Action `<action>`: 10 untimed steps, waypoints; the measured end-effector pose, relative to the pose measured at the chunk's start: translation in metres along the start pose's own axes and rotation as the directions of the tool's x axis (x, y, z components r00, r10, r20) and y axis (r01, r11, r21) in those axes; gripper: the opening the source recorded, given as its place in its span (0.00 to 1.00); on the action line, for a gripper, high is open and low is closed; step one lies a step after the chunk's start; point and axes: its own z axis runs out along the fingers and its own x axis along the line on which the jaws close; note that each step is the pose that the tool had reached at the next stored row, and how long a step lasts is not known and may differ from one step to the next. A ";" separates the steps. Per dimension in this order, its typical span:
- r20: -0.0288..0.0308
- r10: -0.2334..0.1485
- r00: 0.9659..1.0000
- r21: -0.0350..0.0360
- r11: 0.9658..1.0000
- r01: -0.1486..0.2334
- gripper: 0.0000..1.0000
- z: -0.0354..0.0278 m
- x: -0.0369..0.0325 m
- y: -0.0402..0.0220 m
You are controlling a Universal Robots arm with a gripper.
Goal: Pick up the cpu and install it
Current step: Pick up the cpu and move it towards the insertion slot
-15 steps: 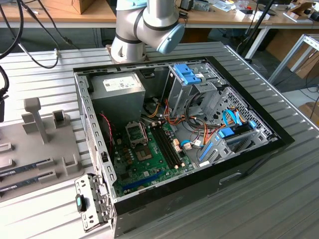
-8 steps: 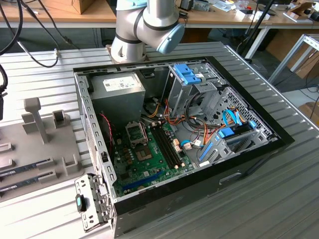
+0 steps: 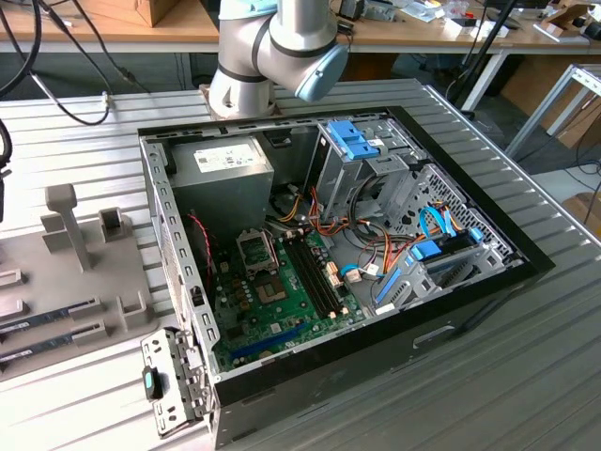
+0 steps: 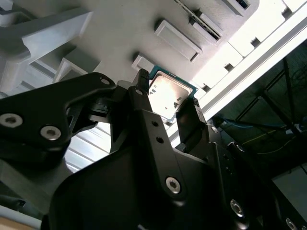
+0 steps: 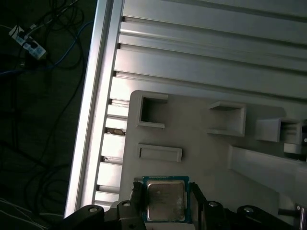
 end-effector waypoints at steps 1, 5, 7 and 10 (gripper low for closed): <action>0.000 0.000 1.000 0.000 1.000 0.000 0.47 -0.0011 0.0000 0.0000; 0.000 0.000 1.000 -0.001 1.000 0.000 0.47 -0.0042 -0.0001 0.0001; 0.000 0.000 1.000 -0.001 1.000 0.000 0.47 -0.0060 -0.0001 0.0002; 0.000 0.000 1.000 -0.001 1.000 0.000 0.47 -0.0087 -0.0002 0.0003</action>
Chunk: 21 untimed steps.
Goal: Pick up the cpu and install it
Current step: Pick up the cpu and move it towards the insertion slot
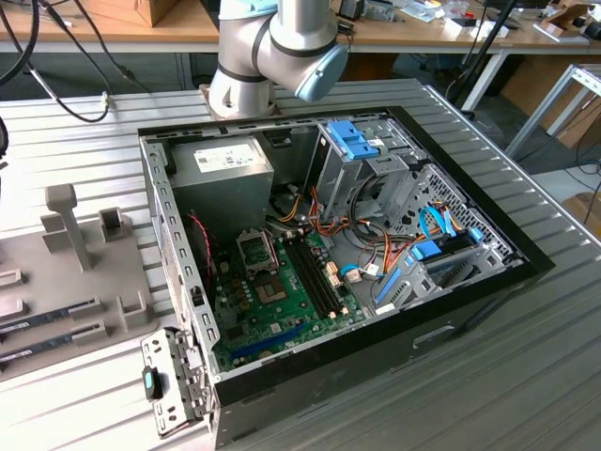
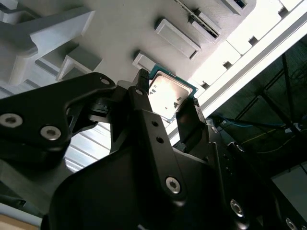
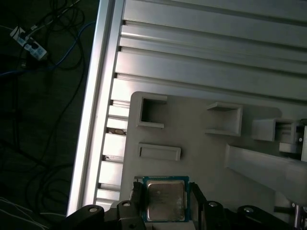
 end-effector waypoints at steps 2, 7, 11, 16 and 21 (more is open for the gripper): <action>0.000 0.000 1.000 0.000 1.000 0.000 0.47 -0.0016 0.0000 0.0001; 0.000 0.000 1.000 0.000 1.000 0.000 0.47 -0.0057 -0.0001 0.0002; 0.000 0.000 1.000 -0.001 1.000 0.000 0.47 -0.0093 -0.0003 0.0003; 0.000 0.000 1.000 -0.001 1.000 0.000 0.47 -0.0169 -0.0005 0.0006; 0.000 0.000 1.000 -0.001 1.000 0.000 0.47 -0.0209 -0.0006 0.0007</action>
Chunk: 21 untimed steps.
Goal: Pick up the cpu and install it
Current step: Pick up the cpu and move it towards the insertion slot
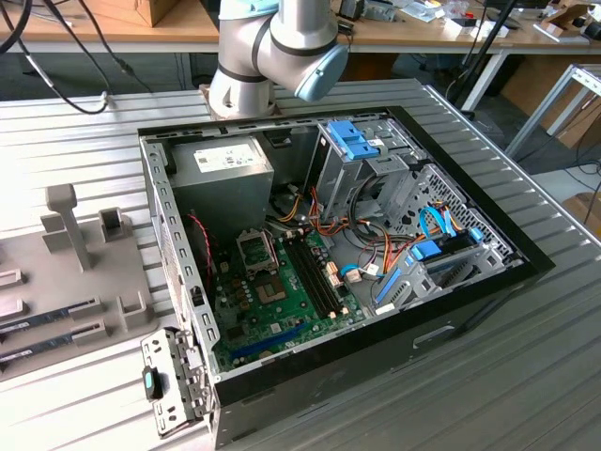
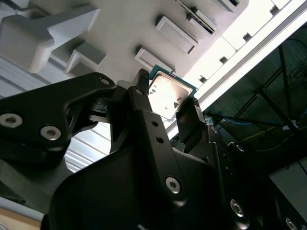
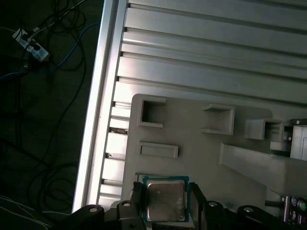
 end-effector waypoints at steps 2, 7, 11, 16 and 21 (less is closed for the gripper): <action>0.000 0.000 1.000 0.000 1.000 0.000 0.47 -0.0022 0.0000 0.0001; 0.000 0.000 1.000 0.000 1.000 0.000 0.47 -0.0070 -0.0002 0.0003; 0.000 0.000 1.000 -0.001 1.000 0.000 0.47 -0.0100 -0.0003 0.0004; 0.000 0.000 1.000 -0.001 1.000 0.000 0.47 -0.0138 -0.0004 0.0005; 0.000 0.000 1.000 -0.001 1.000 0.000 0.47 -0.0179 -0.0004 0.0007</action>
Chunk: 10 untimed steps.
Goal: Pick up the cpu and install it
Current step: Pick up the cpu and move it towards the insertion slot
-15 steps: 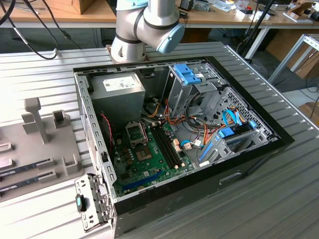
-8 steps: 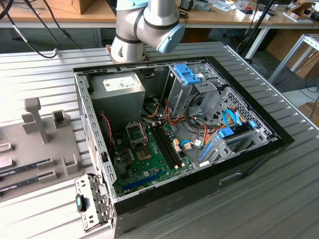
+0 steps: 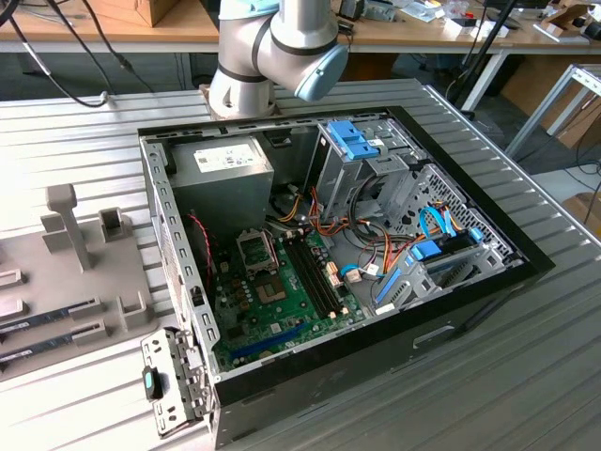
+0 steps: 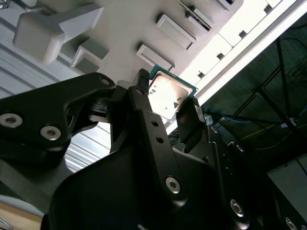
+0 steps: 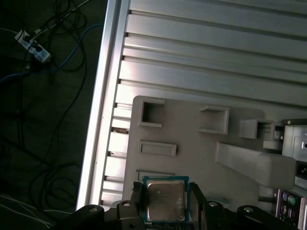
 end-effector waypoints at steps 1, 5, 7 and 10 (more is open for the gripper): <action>0.000 0.000 1.000 0.000 1.000 0.000 0.47 -0.0008 0.0000 0.0000; 0.000 0.000 1.000 0.000 1.000 0.000 0.47 -0.0043 -0.0001 0.0002; 0.000 0.000 1.000 0.000 1.000 0.000 0.47 -0.0059 -0.0002 0.0002; 0.000 0.000 1.000 -0.001 1.000 0.000 0.47 -0.0093 -0.0003 0.0003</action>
